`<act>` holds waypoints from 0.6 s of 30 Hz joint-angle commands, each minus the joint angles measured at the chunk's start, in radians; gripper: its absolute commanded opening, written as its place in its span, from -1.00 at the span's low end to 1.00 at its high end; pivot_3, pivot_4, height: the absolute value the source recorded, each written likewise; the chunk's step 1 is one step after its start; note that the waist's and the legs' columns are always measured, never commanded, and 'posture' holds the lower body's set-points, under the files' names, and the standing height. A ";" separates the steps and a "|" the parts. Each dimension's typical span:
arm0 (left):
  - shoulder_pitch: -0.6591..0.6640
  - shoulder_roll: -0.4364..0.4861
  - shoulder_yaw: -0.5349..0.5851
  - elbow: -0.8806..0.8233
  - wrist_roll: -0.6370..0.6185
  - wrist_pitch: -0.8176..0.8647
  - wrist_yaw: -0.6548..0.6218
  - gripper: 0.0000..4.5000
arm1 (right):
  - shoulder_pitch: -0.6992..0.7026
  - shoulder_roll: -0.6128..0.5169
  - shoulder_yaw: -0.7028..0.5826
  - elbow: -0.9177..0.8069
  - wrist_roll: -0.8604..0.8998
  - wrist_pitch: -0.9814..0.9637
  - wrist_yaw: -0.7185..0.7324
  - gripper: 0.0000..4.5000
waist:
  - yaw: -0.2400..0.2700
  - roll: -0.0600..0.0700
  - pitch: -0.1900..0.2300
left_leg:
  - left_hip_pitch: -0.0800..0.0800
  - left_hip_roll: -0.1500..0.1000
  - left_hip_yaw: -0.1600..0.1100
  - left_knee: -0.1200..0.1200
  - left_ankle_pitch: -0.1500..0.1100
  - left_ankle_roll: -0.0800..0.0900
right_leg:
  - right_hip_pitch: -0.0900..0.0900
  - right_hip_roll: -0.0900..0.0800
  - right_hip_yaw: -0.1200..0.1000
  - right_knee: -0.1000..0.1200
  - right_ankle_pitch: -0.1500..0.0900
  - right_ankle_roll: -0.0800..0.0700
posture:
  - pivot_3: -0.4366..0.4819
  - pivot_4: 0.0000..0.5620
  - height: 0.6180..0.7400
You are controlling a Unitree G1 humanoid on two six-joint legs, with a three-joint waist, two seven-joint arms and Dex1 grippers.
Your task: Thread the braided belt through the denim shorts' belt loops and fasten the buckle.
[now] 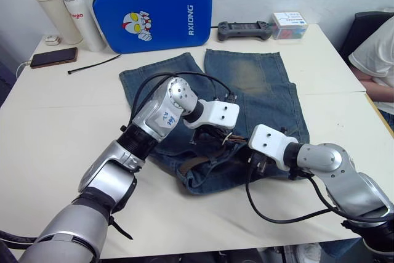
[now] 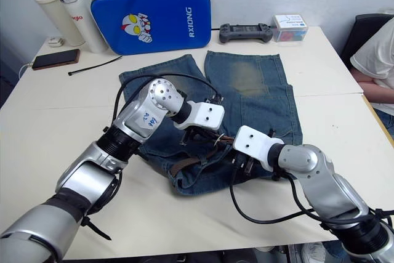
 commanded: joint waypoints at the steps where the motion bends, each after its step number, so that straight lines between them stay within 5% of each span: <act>1: -0.018 -0.068 0.013 -0.041 -0.039 0.090 0.028 -1.00 | -0.026 0.011 -0.011 -0.042 -0.001 -0.015 0.002 -0.97 | 0.000 0.000 0.000 | 0.000 0.000 0.000 0.000 0.000 0.000 | 0.000 0.000 0.000 0.000 0.000 0.000 | -0.05 -0.47 1.00; 13: -0.001 -0.139 0.025 -0.135 -0.108 0.289 0.014 -1.00 | -0.030 0.025 -0.008 -0.048 -0.006 -0.011 0.019 -0.97 | 0.001 0.000 0.000 | 0.000 0.000 0.000 0.000 0.000 0.000 | 0.000 0.000 0.000 0.000 0.000 0.000 | -0.05 -0.47 1.00; 18: -0.004 -0.104 0.024 -0.157 -0.104 0.297 -0.007 -0.06 | -0.027 0.026 -0.009 -0.048 -0.011 -0.008 0.026 -1.00 | 0.001 0.000 0.000 | 0.000 0.000 0.000 0.000 0.000 0.000 | 0.000 0.000 0.000 0.000 0.000 0.000 | -0.05 -0.47 1.00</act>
